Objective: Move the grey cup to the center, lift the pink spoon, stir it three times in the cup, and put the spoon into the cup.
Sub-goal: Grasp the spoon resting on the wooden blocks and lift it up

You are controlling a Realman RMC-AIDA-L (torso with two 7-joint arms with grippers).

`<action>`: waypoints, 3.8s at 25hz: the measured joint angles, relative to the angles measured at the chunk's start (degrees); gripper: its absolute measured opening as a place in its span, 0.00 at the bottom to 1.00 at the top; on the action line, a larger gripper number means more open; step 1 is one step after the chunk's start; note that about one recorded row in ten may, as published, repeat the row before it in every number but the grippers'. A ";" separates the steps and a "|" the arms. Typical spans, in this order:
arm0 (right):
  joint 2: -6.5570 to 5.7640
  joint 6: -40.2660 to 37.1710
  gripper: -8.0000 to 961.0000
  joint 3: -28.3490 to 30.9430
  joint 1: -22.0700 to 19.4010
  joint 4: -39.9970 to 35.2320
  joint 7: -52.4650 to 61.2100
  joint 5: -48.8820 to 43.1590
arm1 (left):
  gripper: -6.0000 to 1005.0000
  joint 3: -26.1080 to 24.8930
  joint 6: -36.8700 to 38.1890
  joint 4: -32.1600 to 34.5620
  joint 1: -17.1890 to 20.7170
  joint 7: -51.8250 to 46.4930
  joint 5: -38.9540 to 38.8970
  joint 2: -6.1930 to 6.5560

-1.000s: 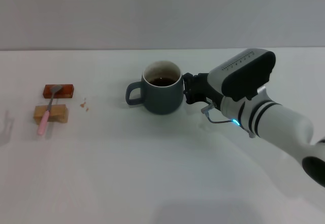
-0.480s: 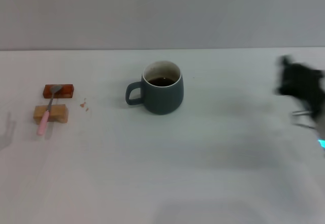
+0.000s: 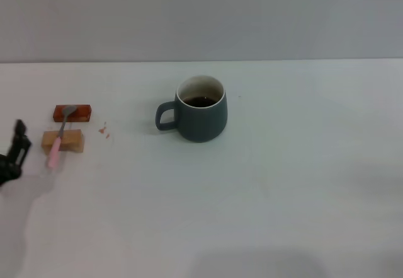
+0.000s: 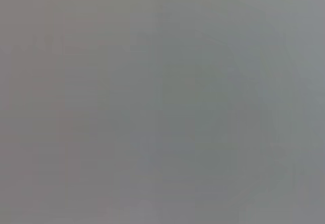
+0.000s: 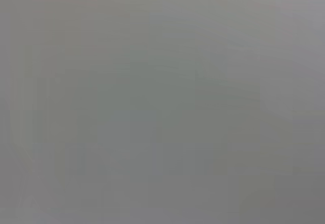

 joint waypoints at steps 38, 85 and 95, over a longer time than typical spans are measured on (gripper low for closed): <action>0.15 4.37 0.01 -0.12 -0.35 0.58 0.24 0.08 | 0.64 5.51 -17.72 -1.70 -3.59 0.70 -0.14 0.21; -0.03 4.30 0.01 -0.13 -0.91 0.57 0.23 -0.20 | 0.41 4.25 -20.01 -1.31 -4.83 0.70 -0.22 0.12; -0.03 4.30 0.01 -0.13 -0.99 0.57 0.23 -0.29 | 0.36 4.24 -21.34 -1.55 -4.97 0.70 -0.22 0.20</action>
